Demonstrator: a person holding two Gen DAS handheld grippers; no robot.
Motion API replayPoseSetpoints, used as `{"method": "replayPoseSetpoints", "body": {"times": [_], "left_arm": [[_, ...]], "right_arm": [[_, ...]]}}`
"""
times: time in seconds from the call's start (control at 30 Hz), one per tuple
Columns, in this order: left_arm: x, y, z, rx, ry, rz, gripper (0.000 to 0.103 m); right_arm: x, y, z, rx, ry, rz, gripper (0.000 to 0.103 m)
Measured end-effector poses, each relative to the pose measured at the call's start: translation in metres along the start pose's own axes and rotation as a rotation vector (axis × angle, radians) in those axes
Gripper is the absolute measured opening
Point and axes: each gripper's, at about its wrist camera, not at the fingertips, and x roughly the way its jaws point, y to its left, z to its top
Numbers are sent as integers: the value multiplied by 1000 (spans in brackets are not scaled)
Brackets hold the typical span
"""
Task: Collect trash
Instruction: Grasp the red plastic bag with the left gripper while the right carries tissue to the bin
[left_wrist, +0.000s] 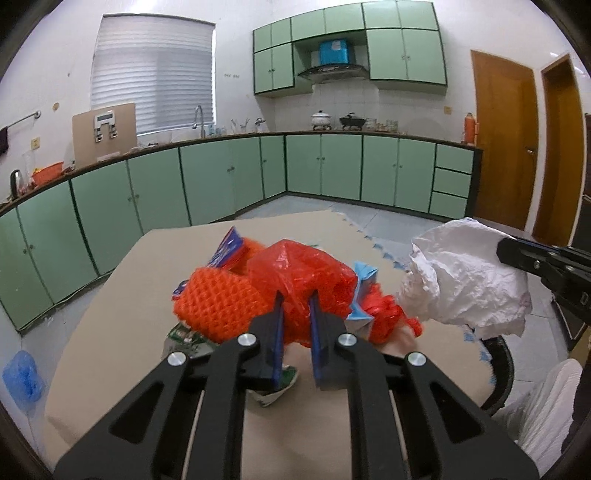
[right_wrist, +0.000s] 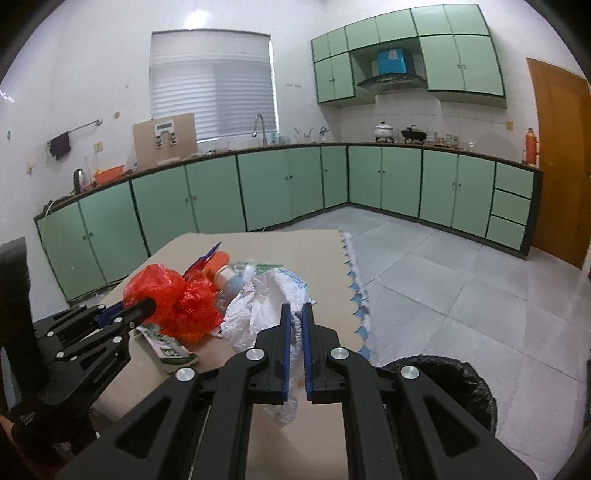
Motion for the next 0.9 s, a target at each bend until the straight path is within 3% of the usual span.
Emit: {"method": "replayPoseSetpoints", "body": {"times": [0.47, 0.63, 0.9], "left_arm": [[19, -81, 24, 70, -17, -238, 10], [34, -119, 27, 107, -14, -325, 10], [76, -174, 19, 146, 39, -402, 10]], "right_arm": [[-30, -73, 5, 86, -41, -193, 6], [-32, -106, -1, 127, -31, -268, 6], [-20, -154, -19, 175, 20, -348, 6]]}}
